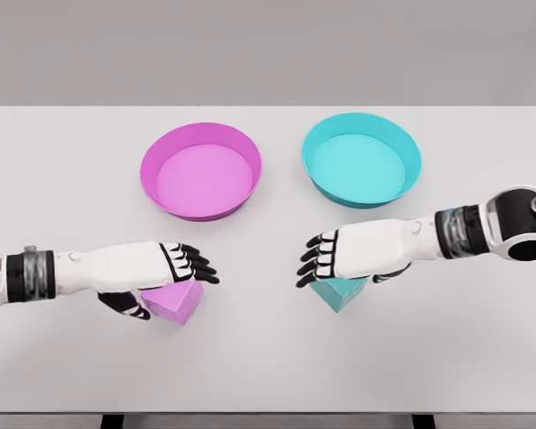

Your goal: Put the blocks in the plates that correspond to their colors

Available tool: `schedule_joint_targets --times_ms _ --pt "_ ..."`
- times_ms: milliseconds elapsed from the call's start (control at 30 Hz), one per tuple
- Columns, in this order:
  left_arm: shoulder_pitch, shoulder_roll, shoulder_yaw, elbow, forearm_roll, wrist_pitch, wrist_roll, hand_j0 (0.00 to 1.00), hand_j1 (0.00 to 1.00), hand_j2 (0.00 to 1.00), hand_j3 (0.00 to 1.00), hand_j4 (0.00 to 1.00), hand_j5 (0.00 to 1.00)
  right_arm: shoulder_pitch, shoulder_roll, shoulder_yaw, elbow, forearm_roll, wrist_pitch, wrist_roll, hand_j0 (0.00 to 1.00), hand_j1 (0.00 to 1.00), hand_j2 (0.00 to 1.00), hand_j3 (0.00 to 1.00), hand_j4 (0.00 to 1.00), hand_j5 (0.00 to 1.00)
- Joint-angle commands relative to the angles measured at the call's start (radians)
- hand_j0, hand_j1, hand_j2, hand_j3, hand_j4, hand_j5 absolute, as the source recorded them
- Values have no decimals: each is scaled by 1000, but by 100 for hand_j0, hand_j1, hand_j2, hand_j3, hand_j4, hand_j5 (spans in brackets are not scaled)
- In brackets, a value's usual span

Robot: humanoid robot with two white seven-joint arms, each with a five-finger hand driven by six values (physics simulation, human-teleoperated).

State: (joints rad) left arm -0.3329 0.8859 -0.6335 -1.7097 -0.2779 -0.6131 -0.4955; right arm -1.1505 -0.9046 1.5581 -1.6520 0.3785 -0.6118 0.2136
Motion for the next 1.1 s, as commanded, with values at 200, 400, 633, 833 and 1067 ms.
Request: schedule_joint_targets --times_ms 200,400,633,833,1067 --pt "2 -7 -2 19 6 2 0 100 100 100 100 100 100 9 19 0 3 -6 1 0 100 100 100 100 100 100" --pt "2 -9 -2 22 6 2 0 100 100 100 100 100 100 11 23 0 3 -4 1 1 100 100 100 100 100 100" --pt "2 -18 -11 21 -12 2 0 86 86 86 86 86 86 14 21 0 3 0 1 46 96 96 96 96 96 96" --pt "2 -18 -15 21 -15 2 -1 64 64 64 64 64 64 15 21 -1 3 10 1 59 84 84 84 84 84 84" --pt "-11 -13 -15 22 -15 2 -1 47 47 47 47 47 47 14 16 -26 0 10 1 58 82 82 82 82 82 82"
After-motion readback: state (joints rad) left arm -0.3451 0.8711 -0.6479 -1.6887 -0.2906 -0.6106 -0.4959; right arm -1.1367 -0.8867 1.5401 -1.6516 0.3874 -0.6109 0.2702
